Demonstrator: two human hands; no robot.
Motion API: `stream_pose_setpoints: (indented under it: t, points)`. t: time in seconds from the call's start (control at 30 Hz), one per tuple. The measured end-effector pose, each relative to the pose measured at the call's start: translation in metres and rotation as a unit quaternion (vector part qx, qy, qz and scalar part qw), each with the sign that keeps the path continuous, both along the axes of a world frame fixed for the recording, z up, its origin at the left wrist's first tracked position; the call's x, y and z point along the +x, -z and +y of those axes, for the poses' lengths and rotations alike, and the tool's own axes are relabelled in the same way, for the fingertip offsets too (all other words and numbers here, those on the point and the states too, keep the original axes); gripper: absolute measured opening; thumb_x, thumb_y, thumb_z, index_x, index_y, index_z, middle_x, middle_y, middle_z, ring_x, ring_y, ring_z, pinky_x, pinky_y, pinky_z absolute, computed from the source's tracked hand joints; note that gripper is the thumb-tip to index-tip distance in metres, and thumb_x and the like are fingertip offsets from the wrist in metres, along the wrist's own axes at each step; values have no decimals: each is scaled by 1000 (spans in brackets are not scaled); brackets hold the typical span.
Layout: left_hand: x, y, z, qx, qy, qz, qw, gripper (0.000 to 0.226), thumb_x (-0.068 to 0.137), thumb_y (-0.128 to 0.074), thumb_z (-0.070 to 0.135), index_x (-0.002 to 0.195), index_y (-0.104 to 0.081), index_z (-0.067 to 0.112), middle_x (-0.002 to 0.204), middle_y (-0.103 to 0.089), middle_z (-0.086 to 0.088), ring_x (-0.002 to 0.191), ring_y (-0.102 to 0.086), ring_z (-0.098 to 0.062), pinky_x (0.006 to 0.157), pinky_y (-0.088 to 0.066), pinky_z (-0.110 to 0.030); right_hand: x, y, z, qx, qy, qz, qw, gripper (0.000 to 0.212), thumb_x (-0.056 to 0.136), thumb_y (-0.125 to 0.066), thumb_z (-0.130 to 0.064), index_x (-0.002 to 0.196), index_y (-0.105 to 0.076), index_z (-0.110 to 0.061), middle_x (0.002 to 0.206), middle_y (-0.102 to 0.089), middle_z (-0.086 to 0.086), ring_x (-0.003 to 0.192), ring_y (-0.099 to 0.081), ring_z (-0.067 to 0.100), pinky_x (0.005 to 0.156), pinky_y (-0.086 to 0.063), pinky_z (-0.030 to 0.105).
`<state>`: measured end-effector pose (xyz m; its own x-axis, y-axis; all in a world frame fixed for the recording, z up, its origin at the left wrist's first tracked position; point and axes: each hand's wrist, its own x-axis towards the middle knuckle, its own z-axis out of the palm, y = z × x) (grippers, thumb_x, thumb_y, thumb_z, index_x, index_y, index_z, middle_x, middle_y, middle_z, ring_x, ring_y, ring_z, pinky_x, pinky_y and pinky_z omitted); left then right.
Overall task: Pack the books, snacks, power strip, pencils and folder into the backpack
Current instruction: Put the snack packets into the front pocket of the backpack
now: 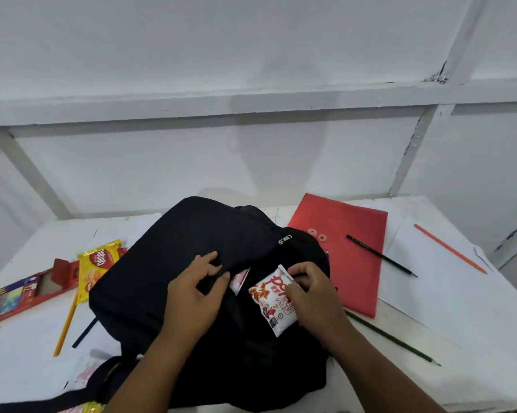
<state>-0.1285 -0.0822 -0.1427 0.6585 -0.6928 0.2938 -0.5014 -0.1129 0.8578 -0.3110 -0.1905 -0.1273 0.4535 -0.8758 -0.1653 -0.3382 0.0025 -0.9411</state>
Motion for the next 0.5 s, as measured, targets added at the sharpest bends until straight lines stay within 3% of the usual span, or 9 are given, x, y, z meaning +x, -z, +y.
stream_pose_setpoints:
  t: [0.1, 0.23, 0.37, 0.5]
  points:
    - [5, -11, 3, -24, -35, -37, 998, 11, 82, -79, 15, 77, -71, 21, 102, -68, 16, 103, -64, -4, 87, -50, -18, 11, -5, 8, 14, -35, -24, 999, 22, 91, -60, -13, 105, -60, -31, 95, -74, -7, 78, -70, 0, 58, -50, 15]
    - [4, -19, 5, -20, -31, -39, 999, 10, 85, -77, 16, 76, -74, 20, 76, -61, 4, 75, -60, -13, 64, -47, -18, 26, -9, 13, 70, -45, -91, 992, 27, 92, -62, -8, 112, -61, -27, 103, -75, -4, 87, -73, 10, 67, -59, 29]
    - [5, -28, 7, -29, -30, -48, 998, 6, 87, -75, 17, 81, -78, 16, 72, -66, 3, 71, -64, -15, 67, -52, -31, 34, -5, 18, 108, -65, -126, 984, 38, 87, -69, -3, 114, -63, -29, 109, -71, -4, 93, -73, 15, 82, -61, 40]
    - [4, -36, 5, -45, -46, -97, 993, 2, 84, -78, 14, 83, -77, 15, 70, -67, 3, 69, -65, -14, 67, -53, -29, 38, -1, 15, 13, -131, -34, 991, 46, 81, -73, -9, 116, -66, -37, 98, -70, -2, 80, -73, 13, 73, -62, 34]
